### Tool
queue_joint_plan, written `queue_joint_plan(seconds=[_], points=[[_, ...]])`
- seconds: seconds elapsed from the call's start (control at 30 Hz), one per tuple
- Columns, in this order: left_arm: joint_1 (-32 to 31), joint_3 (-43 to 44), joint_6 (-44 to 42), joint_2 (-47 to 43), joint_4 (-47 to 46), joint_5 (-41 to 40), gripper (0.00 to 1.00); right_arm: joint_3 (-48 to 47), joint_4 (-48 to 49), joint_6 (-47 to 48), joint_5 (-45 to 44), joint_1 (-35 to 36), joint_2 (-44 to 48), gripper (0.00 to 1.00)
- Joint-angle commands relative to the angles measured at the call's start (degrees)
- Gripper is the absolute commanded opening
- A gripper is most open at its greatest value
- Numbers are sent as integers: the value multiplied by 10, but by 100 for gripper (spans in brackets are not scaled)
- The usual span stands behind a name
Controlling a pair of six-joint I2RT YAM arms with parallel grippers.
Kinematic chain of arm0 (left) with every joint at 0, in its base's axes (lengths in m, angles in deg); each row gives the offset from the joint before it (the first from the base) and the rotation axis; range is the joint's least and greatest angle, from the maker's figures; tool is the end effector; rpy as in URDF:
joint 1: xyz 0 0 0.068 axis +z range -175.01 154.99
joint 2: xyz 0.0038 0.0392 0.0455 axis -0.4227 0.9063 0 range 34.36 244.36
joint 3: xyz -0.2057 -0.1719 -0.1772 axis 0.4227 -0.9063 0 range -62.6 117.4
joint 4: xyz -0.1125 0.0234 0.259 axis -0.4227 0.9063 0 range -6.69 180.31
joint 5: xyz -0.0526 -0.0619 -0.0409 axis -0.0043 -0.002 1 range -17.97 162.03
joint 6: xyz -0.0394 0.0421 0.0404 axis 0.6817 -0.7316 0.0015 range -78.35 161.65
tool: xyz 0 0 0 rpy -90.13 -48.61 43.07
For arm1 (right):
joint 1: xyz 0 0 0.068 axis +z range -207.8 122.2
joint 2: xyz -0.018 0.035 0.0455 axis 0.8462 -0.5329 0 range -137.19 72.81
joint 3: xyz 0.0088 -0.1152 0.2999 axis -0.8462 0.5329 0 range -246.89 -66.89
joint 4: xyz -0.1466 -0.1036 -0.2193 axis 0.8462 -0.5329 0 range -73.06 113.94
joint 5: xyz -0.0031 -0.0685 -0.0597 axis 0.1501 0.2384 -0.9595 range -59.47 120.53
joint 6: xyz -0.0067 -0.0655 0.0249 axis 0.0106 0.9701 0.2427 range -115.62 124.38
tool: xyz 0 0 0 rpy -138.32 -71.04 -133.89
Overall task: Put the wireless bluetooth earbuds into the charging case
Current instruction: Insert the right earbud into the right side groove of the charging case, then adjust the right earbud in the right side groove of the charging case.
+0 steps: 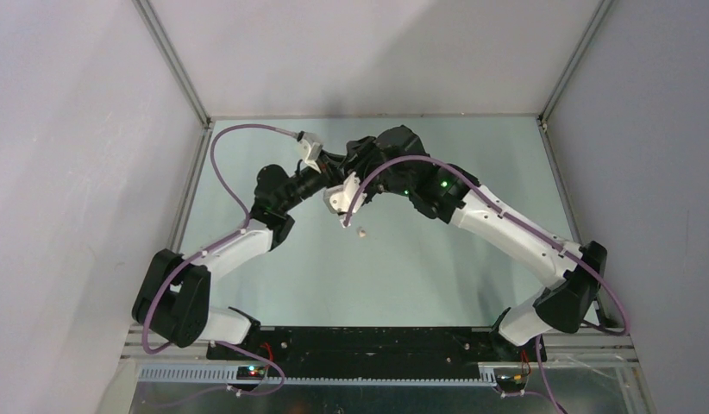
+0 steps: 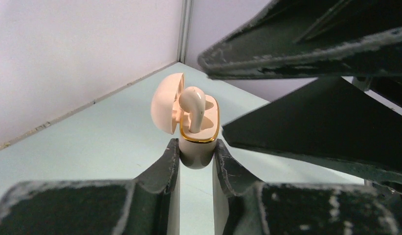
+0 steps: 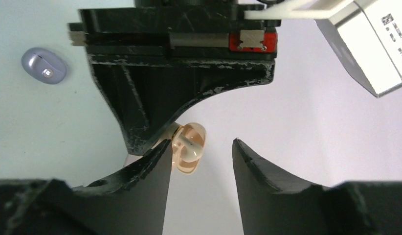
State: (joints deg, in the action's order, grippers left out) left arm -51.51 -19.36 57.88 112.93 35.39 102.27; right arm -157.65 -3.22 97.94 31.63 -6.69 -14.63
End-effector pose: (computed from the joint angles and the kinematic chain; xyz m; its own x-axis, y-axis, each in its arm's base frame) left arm 0.2843 -0.1742 0.3420 -0.0434 -0.2482 -0.9677 0.8470 0.5045 -0.1674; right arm 0.2444 0.3048 0.4494 0.8035 -0.5933 0.0490 -0.2042 -0.3519 -0.9135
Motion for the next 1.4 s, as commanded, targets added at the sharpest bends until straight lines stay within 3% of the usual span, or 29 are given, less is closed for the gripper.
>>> queue_joint_plan(seconds=[0.0,0.23,0.27,0.37,0.43,0.6,0.83,1.37], points=[[-2,32,-25,-1,-45,10,0,-2,-38,9,58,-5,30,56],[-2,34,-36,6,-49,29,0,-35,-139,-34,90,-24,54,63],[-2,35,-38,6,-49,32,0,-35,-144,-54,96,-27,64,67],[-2,34,-51,9,-48,46,0,-35,-146,-119,103,-33,84,96],[-1,31,-62,10,-48,61,0,-41,-139,-164,110,-35,94,99],[3,25,-86,10,-40,93,0,-85,-132,-313,137,-50,91,99],[16,21,-172,7,-15,152,0,-201,-204,-568,250,-127,8,97],[16,29,-210,-2,5,181,0,-236,-198,-614,178,-150,-67,89]])
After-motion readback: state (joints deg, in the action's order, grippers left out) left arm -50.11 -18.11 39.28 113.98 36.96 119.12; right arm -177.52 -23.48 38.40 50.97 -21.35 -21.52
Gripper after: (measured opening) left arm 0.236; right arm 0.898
